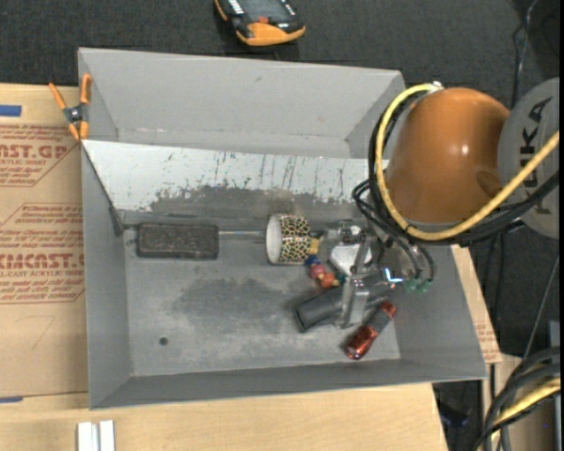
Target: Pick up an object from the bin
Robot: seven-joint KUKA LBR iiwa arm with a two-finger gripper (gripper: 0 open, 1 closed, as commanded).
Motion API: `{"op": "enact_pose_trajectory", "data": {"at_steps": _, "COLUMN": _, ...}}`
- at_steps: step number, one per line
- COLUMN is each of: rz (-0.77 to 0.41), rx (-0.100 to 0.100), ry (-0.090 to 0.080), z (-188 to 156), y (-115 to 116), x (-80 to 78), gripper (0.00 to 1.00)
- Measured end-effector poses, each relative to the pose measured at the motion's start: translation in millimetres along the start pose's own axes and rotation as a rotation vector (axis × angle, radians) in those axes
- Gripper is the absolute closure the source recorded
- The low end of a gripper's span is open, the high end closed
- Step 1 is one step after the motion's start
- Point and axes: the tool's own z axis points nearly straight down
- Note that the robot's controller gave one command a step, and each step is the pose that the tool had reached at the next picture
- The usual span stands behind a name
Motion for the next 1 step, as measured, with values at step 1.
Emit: {"op": "enact_pose_trajectory", "data": {"at_steps": 1, "rz": -0.190, "rx": 0.001, "ry": -0.002, "z": 109.3, "y": -44.7, "x": -8.5, "gripper": 0.00}}
